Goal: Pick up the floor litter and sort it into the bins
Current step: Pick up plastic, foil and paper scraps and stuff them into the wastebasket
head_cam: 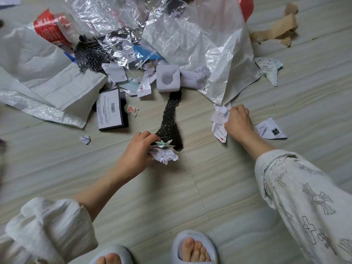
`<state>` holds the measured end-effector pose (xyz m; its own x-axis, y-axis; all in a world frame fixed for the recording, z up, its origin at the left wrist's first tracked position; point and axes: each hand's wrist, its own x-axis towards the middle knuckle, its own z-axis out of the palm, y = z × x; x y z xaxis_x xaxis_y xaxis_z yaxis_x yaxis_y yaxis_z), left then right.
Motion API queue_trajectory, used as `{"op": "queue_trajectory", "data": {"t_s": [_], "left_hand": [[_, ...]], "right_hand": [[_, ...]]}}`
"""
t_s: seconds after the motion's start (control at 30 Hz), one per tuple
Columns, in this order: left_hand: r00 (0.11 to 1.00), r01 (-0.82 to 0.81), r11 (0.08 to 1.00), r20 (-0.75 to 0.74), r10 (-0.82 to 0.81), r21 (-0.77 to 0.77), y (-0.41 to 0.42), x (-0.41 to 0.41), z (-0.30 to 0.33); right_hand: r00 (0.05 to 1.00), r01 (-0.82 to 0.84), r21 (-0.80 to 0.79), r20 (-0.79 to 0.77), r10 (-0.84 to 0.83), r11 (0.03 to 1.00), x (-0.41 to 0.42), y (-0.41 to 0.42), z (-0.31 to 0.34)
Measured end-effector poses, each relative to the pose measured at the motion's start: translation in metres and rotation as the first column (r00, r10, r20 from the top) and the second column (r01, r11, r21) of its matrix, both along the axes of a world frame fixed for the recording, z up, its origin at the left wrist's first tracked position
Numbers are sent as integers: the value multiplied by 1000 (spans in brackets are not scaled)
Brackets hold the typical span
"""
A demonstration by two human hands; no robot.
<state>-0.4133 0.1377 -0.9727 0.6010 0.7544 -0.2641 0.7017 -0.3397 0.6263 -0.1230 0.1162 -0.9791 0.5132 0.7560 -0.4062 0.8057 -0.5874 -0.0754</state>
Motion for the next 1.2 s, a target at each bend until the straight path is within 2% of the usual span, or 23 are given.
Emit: {"op": "queue_trajectory", "data": {"t_s": [0.17, 0.3, 0.43, 0.67, 0.8, 1.03, 1.2], "left_hand": [[1000, 9, 1000, -12, -9, 9, -7, -7, -7], [1000, 22, 1000, 13, -22, 13, -3, -5, -1], [1000, -1, 1000, 8, 1, 26, -1, -7, 3], [1000, -21, 999, -5, 21, 24, -3, -6, 2], [999, -40, 999, 17, 40, 1, -4, -6, 9], [986, -167, 986, 12, 167, -7, -20, -15, 21], [974, -221, 975, 60, 220, 8, -38, -26, 65]], "right_hand": [[994, 77, 16, -73, -75, 997, -8, -10, -7], [952, 223, 48, -224, -207, 974, -6, -8, -6], [916, 314, -37, -251, -313, 949, -12, 3, -1], [984, 144, 29, -112, -140, 989, -24, -3, 0], [988, 100, 35, -123, -95, 994, -30, -6, 7], [940, 151, 80, -321, -118, 985, -67, -27, 22], [870, 209, 169, -482, -104, 963, -109, -31, 73]]}}
